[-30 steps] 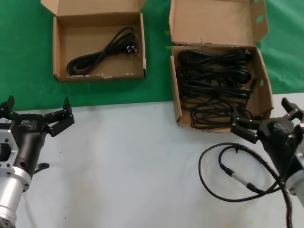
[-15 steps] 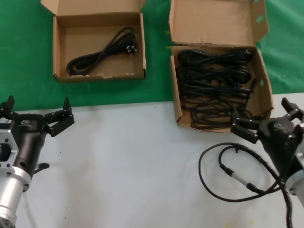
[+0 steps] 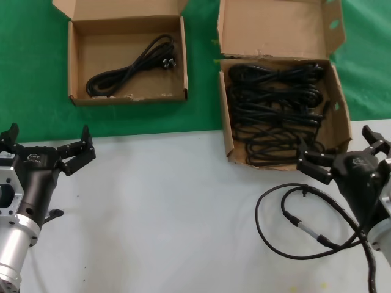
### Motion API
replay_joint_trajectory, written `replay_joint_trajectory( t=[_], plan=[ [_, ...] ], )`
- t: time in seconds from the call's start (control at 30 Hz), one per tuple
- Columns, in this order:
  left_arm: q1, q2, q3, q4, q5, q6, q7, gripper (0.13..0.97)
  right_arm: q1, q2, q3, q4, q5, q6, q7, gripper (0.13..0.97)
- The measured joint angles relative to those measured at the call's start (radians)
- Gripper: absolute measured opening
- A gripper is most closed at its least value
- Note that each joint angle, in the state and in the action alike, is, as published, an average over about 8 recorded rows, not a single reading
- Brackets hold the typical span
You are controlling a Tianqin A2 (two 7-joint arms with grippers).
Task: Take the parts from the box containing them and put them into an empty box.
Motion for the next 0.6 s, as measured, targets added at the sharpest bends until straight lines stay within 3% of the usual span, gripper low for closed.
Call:
replay_joint_trajectory(
  t=[0.6],
  plan=[
    [0.000, 0.000, 0.000, 0.000, 0.000, 0.000, 0.000, 0.966, 0.000, 0.000, 0.000, 0.000, 0.000, 0.000, 0.000, 0.966]
  ],
)
